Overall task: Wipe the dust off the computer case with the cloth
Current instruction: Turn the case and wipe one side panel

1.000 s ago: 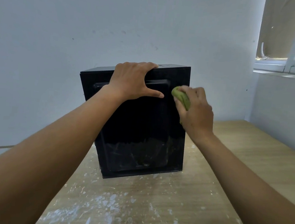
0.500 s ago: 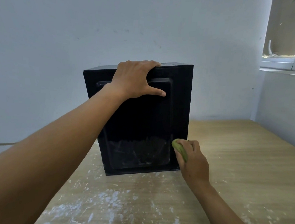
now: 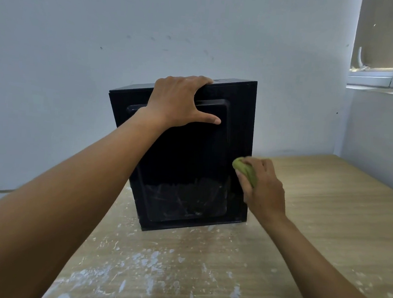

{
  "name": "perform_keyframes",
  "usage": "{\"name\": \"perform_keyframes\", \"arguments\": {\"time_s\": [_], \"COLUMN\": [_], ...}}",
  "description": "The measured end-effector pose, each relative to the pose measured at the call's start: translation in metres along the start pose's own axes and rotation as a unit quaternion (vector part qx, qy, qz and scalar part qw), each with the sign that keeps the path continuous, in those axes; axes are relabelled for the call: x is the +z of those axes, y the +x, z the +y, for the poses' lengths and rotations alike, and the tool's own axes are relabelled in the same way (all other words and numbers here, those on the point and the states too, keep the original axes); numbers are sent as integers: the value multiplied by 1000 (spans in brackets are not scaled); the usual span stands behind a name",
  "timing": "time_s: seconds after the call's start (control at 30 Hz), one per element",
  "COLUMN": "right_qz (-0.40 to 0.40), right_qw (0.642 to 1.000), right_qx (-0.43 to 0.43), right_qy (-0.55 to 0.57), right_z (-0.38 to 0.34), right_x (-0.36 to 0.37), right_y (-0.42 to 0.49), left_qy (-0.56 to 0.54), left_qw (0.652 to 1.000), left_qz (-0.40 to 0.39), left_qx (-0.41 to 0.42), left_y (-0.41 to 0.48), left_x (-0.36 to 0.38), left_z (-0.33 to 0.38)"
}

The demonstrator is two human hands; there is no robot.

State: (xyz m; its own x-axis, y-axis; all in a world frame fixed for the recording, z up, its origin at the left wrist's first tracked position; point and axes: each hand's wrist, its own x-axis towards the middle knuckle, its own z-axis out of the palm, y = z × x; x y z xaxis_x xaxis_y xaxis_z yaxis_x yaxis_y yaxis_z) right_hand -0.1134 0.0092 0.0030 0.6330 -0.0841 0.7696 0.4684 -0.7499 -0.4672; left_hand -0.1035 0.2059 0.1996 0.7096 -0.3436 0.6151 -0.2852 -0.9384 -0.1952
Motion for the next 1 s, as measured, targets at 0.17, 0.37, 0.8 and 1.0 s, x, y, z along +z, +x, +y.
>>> {"name": "perform_keyframes", "arguments": {"time_s": [0.17,0.37,0.8,1.0], "right_qz": [34,22,-99,-110], "right_qw": [999,1000,994,993], "right_qx": [15,-4,-13,-3], "right_qy": [38,18,-43,-40], "right_z": [-22,-12,37,38], "right_x": [-13,-6,22,22], "right_y": [35,22,-58,-58], "left_qy": [0,2,2,6], "left_qw": [1000,1000,1000,1000], "left_qz": [2,3,3,1], "left_qx": [0,-1,-8,-9], "left_y": [0,0,-1,0], "left_x": [-1,0,0,0], "left_z": [0,1,1,1]}}
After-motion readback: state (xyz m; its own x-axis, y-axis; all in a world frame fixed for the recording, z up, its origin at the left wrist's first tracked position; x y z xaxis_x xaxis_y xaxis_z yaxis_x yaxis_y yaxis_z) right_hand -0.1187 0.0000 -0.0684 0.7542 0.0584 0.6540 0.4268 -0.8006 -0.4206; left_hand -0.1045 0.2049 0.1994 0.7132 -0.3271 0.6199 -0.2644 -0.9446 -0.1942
